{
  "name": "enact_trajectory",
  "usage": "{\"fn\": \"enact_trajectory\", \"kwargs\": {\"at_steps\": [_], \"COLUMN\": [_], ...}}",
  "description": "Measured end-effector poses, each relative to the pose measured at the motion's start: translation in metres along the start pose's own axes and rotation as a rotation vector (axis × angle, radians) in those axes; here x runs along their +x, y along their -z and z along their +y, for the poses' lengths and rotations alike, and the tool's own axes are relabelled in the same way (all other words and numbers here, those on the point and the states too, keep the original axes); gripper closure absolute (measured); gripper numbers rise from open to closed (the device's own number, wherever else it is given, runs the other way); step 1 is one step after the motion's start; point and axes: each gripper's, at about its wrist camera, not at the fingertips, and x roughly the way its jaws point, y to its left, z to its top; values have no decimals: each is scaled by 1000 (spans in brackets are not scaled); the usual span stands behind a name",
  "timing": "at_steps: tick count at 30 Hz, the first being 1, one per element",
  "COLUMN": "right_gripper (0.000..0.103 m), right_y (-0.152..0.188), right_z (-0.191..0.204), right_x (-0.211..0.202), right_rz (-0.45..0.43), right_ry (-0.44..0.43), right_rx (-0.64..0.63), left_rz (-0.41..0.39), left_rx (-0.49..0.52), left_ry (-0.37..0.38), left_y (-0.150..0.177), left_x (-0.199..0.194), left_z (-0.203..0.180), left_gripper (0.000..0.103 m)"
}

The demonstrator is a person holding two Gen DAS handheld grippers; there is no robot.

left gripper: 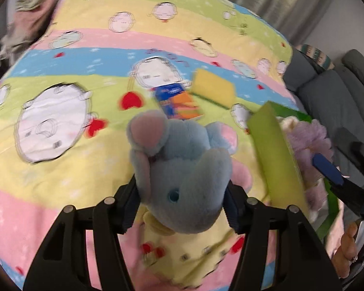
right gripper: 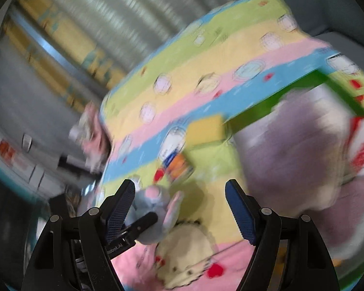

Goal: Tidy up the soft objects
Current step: 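Swing the right tool back and grasp the blue-grey elephant plush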

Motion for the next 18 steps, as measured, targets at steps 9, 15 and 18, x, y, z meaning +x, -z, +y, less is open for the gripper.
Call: {"fn": "enact_trajectory", "kwargs": {"at_steps": [9, 15, 18], "right_gripper": [25, 25, 25], "right_y": [58, 72, 69], "right_z": [32, 31, 22], "right_x": [118, 146, 150], "right_rz": [371, 425, 442], "right_ry": [-107, -44, -71], "right_rx": [32, 22, 59], "left_rz": [81, 79, 56], "left_rx": [-134, -97, -69], "left_ry": [51, 33, 21], "left_y": [30, 32, 32], "left_x": [2, 4, 4], "left_z": [46, 41, 36], "left_gripper": [41, 39, 43]}}
